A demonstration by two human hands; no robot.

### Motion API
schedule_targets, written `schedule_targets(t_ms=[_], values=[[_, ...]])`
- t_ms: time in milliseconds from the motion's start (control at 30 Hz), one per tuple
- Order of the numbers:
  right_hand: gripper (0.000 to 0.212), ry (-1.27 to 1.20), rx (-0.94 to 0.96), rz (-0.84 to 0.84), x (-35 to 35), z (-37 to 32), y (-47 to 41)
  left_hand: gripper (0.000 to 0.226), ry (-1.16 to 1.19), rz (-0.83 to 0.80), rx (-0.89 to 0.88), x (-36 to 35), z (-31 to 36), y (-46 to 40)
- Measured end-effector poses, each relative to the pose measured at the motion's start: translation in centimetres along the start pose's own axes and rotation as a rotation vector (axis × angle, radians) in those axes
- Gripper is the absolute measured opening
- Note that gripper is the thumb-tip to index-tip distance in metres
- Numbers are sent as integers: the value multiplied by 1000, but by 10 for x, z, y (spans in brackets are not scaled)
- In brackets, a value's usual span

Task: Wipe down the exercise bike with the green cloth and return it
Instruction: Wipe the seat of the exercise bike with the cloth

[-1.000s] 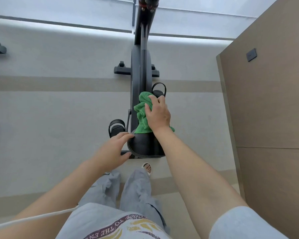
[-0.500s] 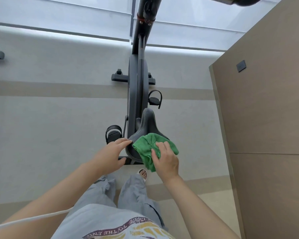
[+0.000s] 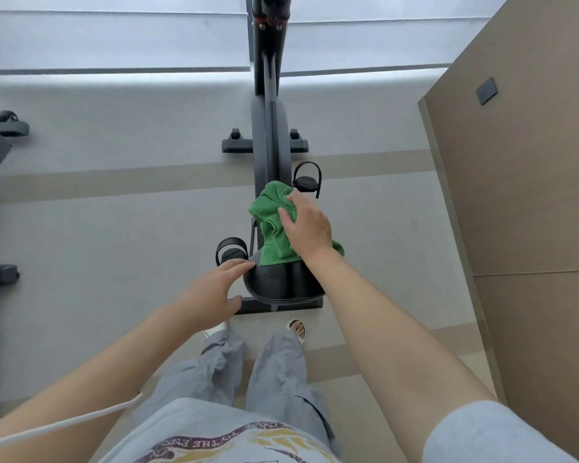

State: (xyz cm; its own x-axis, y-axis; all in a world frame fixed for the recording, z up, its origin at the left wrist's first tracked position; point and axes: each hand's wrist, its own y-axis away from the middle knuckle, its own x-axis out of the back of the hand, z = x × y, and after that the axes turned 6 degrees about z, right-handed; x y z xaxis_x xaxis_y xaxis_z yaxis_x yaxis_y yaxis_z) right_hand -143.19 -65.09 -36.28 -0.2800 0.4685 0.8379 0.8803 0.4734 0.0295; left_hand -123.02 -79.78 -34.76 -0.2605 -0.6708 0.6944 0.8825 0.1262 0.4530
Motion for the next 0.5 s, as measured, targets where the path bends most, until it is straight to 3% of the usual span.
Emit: schedule_targets(t_ms=[267, 433, 500], values=[[21, 80, -73, -41, 37, 42, 133, 74, 34, -4, 1, 0, -1, 2], [20, 107, 13, -22, 20, 14, 133, 71, 77, 9, -5, 5, -7, 0], [21, 144, 66, 16, 6, -3, 122, 69, 130, 37, 73, 6, -12, 2]])
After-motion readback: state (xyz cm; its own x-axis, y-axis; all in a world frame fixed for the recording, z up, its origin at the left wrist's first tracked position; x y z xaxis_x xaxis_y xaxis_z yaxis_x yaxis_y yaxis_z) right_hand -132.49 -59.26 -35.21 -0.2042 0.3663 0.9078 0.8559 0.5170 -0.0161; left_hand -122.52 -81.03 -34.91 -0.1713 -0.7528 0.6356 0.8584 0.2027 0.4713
